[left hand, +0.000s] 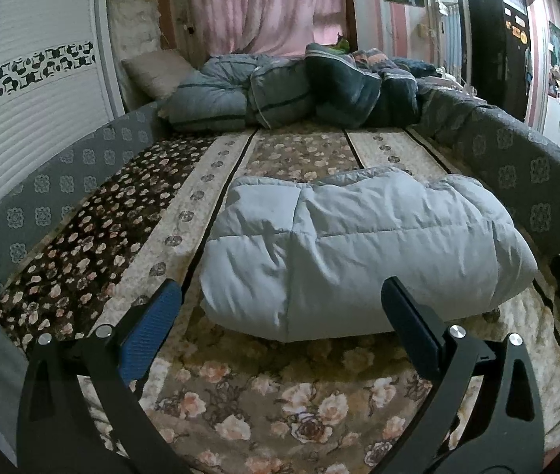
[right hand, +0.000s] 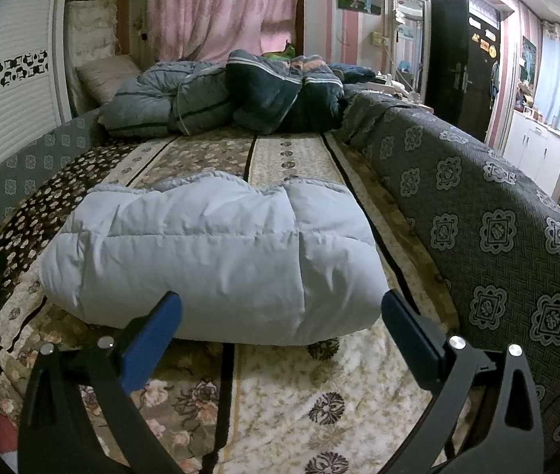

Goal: Fold large clothes

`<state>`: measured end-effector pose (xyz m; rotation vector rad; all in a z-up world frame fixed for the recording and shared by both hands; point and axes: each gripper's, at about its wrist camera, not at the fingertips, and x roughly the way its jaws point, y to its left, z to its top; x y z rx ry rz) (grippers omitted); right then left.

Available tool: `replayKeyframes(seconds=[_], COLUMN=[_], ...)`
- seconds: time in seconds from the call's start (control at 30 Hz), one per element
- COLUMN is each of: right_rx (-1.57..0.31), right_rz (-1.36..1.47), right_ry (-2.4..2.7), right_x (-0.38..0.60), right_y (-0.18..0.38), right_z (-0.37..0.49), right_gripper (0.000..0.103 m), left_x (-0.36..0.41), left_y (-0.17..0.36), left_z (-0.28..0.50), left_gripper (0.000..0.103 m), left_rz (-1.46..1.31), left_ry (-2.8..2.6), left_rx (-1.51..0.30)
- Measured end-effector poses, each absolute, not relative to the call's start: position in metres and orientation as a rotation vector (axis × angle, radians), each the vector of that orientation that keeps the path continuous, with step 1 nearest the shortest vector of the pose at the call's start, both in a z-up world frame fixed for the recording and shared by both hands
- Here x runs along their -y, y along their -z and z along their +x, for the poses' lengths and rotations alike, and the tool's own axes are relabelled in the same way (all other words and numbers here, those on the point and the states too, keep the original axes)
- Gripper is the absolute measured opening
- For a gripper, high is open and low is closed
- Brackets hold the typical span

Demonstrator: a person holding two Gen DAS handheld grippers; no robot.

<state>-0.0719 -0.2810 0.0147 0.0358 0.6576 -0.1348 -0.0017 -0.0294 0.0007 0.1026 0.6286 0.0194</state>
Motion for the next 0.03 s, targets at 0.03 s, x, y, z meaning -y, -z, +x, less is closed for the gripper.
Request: replayKeyframes(seconds=[0.03], right_rx=[-0.655], right_rz=[0.035], right_ry=[0.134], right_x=[0.2819], right_y=[-0.0147], right_z=[-0.0721], right_gripper=[0.101], left_x=[0.0296], left_y=[-0.0009], left_z=[-0.0016], left_gripper=[0.100], left_rz=[0.102], left_ry=[-0.019], left_rx=[-0.630])
